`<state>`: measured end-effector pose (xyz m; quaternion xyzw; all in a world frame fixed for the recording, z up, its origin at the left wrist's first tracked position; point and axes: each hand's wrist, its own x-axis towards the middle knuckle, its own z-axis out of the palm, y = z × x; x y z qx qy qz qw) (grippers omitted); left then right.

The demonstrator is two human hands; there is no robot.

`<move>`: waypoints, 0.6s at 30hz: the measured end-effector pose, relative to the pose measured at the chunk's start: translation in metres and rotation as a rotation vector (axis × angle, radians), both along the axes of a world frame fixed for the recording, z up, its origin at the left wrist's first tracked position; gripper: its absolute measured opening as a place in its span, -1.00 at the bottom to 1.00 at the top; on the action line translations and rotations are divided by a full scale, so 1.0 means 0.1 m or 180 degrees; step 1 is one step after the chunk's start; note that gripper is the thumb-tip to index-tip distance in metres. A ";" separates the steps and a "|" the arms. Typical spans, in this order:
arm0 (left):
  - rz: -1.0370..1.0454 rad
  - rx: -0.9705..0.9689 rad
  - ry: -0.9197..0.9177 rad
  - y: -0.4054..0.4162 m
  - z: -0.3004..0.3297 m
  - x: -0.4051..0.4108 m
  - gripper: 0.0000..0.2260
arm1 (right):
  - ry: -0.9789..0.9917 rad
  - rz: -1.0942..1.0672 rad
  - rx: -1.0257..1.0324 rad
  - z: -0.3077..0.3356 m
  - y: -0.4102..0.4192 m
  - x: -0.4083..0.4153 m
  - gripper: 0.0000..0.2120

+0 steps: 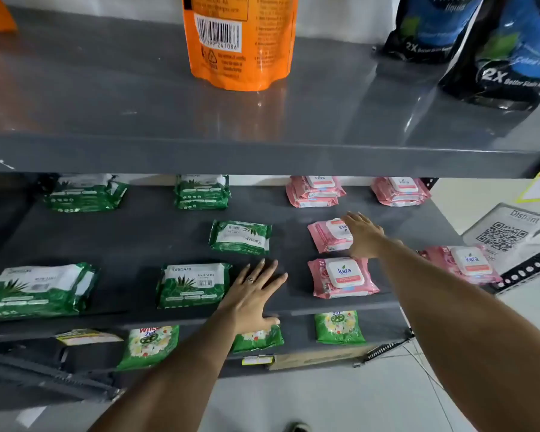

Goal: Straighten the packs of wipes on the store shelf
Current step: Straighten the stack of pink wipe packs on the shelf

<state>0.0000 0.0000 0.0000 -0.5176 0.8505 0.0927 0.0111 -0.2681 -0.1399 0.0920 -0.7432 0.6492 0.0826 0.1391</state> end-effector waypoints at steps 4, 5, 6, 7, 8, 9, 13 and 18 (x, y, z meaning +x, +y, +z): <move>-0.0049 -0.0200 -0.0141 0.01 -0.02 0.00 -0.15 | 0.0237 0.0247 0.0213 0.05 -0.09 0.13 -0.08; -0.0061 -0.0233 -0.0127 0.00 -0.03 0.00 -0.15 | 0.0285 0.0264 0.0224 0.03 -0.11 0.15 -0.10; -0.0067 -0.0238 -0.0143 0.00 -0.04 -0.01 -0.15 | 0.0330 0.0261 0.0204 -0.01 -0.12 0.16 -0.12; -0.0063 -0.0227 -0.0143 -0.01 -0.05 -0.01 -0.15 | 0.0364 0.0253 0.0145 -0.04 -0.14 0.15 -0.14; -0.0039 -0.0228 -0.0167 -0.02 -0.06 0.01 -0.16 | 0.0370 0.0256 0.0076 -0.06 -0.16 0.15 -0.16; -0.0024 -0.0231 -0.0144 -0.02 -0.06 0.01 -0.16 | 0.0360 0.0265 0.0000 -0.07 -0.17 0.14 -0.17; -0.0029 -0.0265 -0.0099 -0.02 -0.06 0.00 -0.17 | 0.0108 0.0289 -0.0136 0.05 -0.21 0.06 -0.15; -0.0024 -0.0294 -0.0082 -0.02 -0.08 0.01 -0.16 | -0.0356 0.0308 0.0192 0.42 0.01 -0.06 -0.11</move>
